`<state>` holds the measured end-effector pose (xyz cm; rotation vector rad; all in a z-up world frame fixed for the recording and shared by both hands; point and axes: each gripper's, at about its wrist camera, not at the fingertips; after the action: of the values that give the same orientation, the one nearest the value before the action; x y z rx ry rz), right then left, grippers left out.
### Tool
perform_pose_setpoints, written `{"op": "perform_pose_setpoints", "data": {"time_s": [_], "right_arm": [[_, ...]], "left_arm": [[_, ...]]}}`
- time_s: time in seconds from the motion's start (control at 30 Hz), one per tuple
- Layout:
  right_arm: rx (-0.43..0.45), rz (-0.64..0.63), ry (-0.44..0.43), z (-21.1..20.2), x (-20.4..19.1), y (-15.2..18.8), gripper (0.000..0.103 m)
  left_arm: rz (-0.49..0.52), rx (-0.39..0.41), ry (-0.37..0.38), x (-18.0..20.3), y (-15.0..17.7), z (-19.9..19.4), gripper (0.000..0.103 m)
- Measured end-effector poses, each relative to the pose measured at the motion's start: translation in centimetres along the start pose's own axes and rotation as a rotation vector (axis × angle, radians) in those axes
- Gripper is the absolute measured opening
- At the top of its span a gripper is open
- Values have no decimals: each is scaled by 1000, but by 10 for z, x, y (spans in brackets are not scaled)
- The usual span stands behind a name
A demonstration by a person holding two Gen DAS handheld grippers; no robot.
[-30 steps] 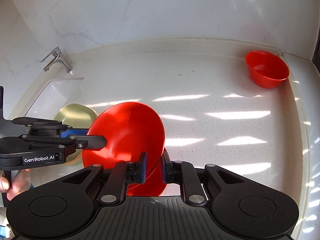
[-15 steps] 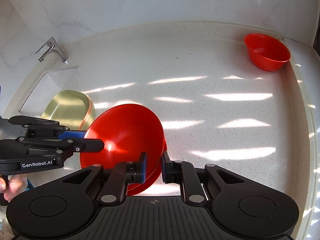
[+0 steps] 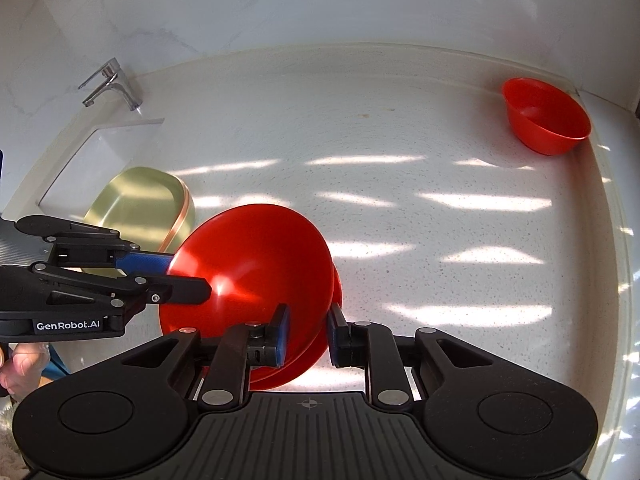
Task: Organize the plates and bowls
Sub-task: 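Lower the red bowl into the first red bowl and open the left tool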
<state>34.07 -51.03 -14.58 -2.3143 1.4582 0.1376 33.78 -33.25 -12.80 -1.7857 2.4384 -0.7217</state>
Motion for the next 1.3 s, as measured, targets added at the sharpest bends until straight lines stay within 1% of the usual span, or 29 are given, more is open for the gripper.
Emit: {"op": "perform_pose_setpoints", "data": {"time_s": [0.03,0.13,0.27,0.4,0.77,1.0,1.07,1.13,1.2,1.3], "right_arm": [[-1,-1,1,0,-1,0,19],[-5,-9,3,1,-2,-1,19],[-9,-17,7,1,-3,-1,19],[-10,-19,14,0,-3,0,19],[-6,-12,22,-4,0,2,20],[19,-9,30,-13,1,1,20],[29,-5,31,-16,3,0,20],[38,-3,36,-19,5,-2,20],[48,1,37,-22,8,-4,20],[67,10,38,-28,14,-7,20]], "left_arm": [[6,-1,2,1,0,0,31],[13,-1,2,1,1,0,35],[12,-2,7,1,2,0,36],[15,3,5,1,3,-2,41],[16,27,-1,-3,3,-9,41],[-2,72,-8,-4,-9,-20,41],[-1,92,-10,-1,-15,-24,43],[3,110,-16,1,-20,-27,48],[10,131,-25,6,-26,-31,50],[12,151,-25,10,-35,-36,50]]}}
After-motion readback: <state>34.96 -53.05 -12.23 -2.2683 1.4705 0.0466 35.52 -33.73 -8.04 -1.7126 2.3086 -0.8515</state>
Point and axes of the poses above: each gripper's, at about its wrist camera, not at the fingertips, and z roughly the way its jaws point, x to its right, y to its underside, and after that the axes turned 14 degrees about -x, right-handed
